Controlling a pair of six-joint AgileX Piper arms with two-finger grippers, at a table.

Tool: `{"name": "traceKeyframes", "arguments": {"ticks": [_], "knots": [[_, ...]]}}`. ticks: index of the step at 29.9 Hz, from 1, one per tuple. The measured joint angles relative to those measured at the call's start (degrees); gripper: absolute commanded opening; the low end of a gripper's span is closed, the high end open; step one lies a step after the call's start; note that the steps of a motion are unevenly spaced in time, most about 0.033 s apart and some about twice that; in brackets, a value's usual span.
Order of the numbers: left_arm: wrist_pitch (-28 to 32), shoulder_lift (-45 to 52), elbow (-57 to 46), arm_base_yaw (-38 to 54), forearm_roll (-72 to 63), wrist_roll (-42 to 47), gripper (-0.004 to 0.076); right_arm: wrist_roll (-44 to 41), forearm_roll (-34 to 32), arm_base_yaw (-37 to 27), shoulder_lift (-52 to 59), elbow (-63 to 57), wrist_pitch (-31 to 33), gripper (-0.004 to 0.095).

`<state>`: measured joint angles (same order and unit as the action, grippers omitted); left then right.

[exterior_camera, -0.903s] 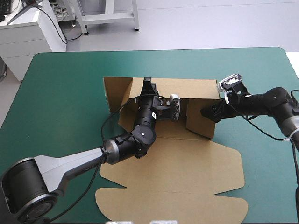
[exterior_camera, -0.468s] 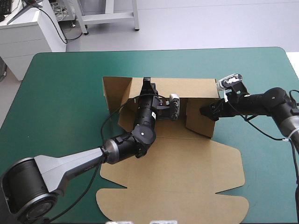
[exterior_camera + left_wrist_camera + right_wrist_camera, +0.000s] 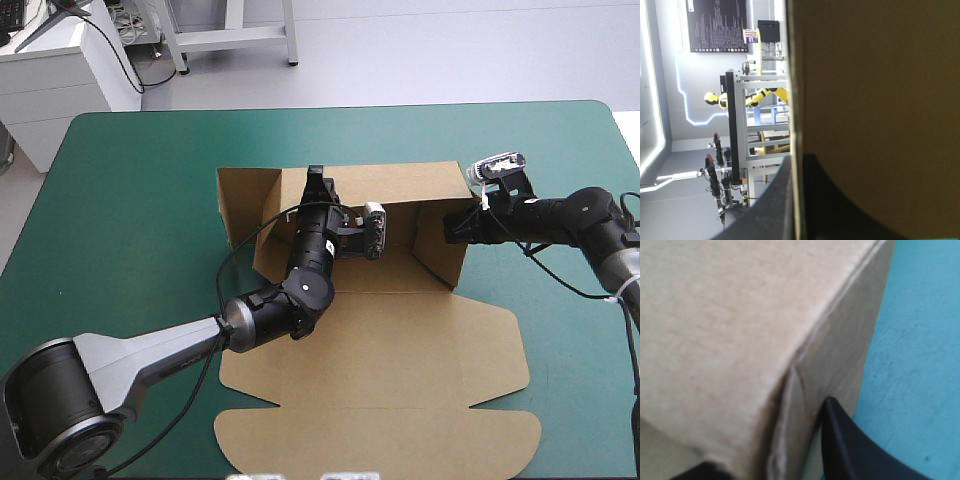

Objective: Fold the box

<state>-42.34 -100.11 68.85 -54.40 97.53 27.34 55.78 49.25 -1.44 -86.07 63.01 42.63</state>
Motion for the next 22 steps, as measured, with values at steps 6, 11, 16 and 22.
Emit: {"name": "traceKeyframes", "arguments": {"ticks": [6, 11, 16, 22], "knots": [[0.5, 0.1, 0.0, -0.1, 0.3, 0.0, -0.0008, 0.2, -0.9, 0.6, 0.0, 0.0, -2.8, 0.0004], [0.4, 0.1, 0.0, -0.1, -0.2, 0.0, -0.0008, -0.4, -2.6, 1.7, 0.0, 0.1, -3.9, 0.0004], [0.5, 0.1, 0.0, -0.1, -0.2, 0.0, -0.0008, -3.4, -7.0, 2.1, 0.2, 0.6, -4.1, 0.0004], [0.5, 0.1, 0.0, -0.1, 0.0, 0.0, -0.0008, -5.1, -9.8, 2.6, 0.3, 1.0, -4.2, 0.0005]]}}
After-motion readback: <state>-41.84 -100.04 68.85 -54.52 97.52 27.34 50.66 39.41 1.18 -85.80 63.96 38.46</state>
